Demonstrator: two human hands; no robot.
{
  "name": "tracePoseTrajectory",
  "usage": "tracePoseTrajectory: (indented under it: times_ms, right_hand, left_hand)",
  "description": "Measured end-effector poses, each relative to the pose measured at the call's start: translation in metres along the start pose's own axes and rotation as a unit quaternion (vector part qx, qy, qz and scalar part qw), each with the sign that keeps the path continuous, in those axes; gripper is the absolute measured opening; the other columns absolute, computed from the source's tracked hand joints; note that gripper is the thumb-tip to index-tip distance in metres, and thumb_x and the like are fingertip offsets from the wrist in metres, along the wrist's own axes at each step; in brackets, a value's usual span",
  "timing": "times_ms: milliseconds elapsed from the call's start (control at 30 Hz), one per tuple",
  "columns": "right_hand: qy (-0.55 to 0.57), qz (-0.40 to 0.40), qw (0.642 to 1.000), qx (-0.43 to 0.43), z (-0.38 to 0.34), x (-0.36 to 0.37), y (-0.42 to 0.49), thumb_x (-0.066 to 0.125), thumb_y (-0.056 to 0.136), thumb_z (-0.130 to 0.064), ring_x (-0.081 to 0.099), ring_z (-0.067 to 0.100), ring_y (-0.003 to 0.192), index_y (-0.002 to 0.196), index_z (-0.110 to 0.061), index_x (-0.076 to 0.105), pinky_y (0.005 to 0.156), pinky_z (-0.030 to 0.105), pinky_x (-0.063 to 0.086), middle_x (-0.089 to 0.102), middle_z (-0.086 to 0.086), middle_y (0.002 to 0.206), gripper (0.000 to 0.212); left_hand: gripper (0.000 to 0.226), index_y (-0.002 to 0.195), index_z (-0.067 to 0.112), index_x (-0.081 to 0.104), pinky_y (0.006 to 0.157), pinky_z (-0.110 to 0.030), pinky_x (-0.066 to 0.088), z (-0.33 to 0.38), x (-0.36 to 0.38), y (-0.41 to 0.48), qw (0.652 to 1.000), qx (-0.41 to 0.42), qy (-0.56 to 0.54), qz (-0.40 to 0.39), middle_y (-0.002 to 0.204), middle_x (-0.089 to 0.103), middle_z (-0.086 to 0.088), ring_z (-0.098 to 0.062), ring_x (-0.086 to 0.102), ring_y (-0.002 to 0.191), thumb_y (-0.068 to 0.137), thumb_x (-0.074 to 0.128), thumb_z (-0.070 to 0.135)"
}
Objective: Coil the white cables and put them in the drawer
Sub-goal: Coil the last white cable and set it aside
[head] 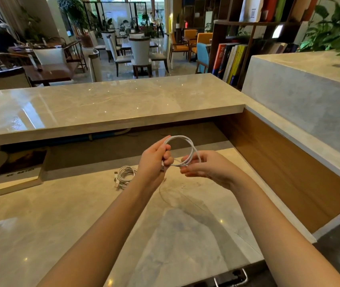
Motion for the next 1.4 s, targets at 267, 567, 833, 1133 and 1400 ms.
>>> tracePoseTrajectory:
  times_ms: [267, 567, 833, 1133, 1400]
  right_hand:
    - [-0.065, 0.168, 0.982, -0.054, -0.004, -0.001, -0.008, 0.048, 0.095, -0.017, 0.064, 0.013, 0.083, 0.102, -0.018, 0.061, 0.064, 0.018, 0.047, 0.068, -0.003, 0.083, 0.015]
    - [-0.007, 0.225, 0.974, 0.038, 0.025, -0.006, -0.003, 0.039, 0.096, -0.020, 0.054, 0.015, 0.067, 0.071, -0.011, 0.061, 0.058, 0.026, 0.041, 0.062, 0.004, 0.070, 0.034]
    - [-0.262, 0.344, 0.901, -0.024, 0.027, -0.021, -0.003, 0.060, 0.087, -0.019, 0.051, 0.018, 0.086, 0.089, -0.017, 0.051, 0.059, 0.021, 0.038, 0.051, 0.001, 0.091, 0.009]
    - [-0.100, 0.106, 0.982, -0.117, 0.005, -0.017, 0.000, 0.054, 0.093, -0.016, 0.060, 0.012, 0.076, 0.095, -0.018, 0.067, 0.072, 0.023, 0.049, 0.067, -0.003, 0.075, 0.013]
    - [-0.420, 0.206, 0.859, -0.209, -0.016, -0.001, -0.004, 0.053, 0.093, -0.034, 0.054, 0.013, 0.093, 0.116, -0.020, 0.058, 0.079, 0.031, 0.050, 0.061, -0.005, 0.101, 0.027]
  left_hand:
    - [0.030, 0.124, 0.016, 0.054, 0.061, -0.026, 0.045, -0.016, 0.005, -0.009, 0.944, 0.052, 0.324, 0.024, 0.079, 0.058, -0.005, -0.015, 0.055, 0.070, 0.099, 0.037, 0.013]
    - [0.013, 0.097, 0.002, 0.053, 0.067, -0.027, 0.053, -0.031, 0.016, -0.011, 0.984, -0.124, -0.104, -0.072, 0.072, 0.054, -0.008, -0.014, 0.058, 0.061, 0.094, 0.041, 0.005]
    - [0.011, 0.080, 0.008, 0.045, 0.072, -0.031, 0.042, -0.031, 0.021, -0.018, 0.973, -0.193, -0.049, -0.117, 0.058, 0.034, -0.001, -0.011, 0.033, 0.045, 0.089, 0.041, 0.010]
    - [0.020, 0.109, 0.005, 0.053, 0.066, -0.027, 0.050, 0.003, 0.013, -0.005, 0.942, -0.011, 0.326, -0.083, 0.066, 0.048, -0.003, -0.011, 0.047, 0.056, 0.098, 0.041, 0.016]
    - [0.027, 0.085, 0.009, 0.056, 0.051, -0.021, 0.036, -0.003, 0.019, -0.006, 0.942, -0.037, 0.327, -0.067, 0.064, 0.043, 0.000, -0.009, 0.038, 0.052, 0.100, 0.035, 0.019]
Point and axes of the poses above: each hand's wrist, its own y-axis towards the middle knuckle, its own x-axis out of the palm, z = x × y, the point moved 5 cm from there along y, towards the middle knuckle
